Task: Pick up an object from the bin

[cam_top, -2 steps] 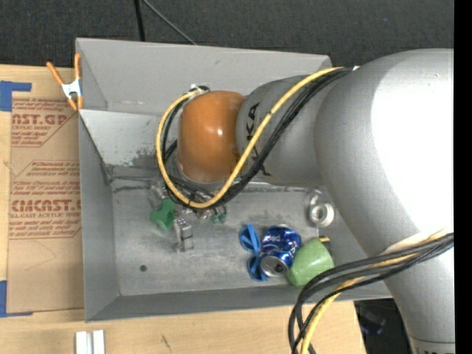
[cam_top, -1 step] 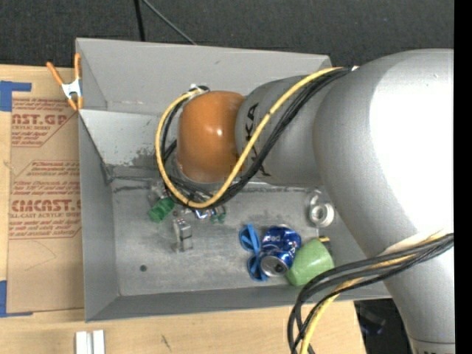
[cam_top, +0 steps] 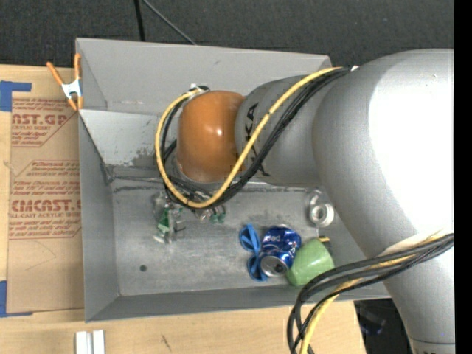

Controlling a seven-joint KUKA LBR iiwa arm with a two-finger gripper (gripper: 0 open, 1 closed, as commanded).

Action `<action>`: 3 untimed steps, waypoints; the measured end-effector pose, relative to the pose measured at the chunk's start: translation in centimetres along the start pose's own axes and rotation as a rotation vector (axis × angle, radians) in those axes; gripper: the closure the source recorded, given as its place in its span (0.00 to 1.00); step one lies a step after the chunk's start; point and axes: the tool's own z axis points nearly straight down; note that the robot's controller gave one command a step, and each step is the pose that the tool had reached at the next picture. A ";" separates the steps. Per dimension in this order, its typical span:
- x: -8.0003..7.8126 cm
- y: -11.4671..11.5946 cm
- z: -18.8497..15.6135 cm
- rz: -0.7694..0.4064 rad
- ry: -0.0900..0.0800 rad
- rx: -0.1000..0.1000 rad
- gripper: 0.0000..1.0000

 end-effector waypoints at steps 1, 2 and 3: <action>-0.2 0.2 -3.5 -0.001 0.013 0.011 1.00; -0.5 0.3 -8.4 -0.001 0.011 0.013 1.00; -0.5 0.3 -8.5 -0.001 0.016 0.012 1.00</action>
Offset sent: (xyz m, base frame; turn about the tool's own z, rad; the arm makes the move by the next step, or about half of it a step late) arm -0.0002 0.0000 0.0333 -0.0001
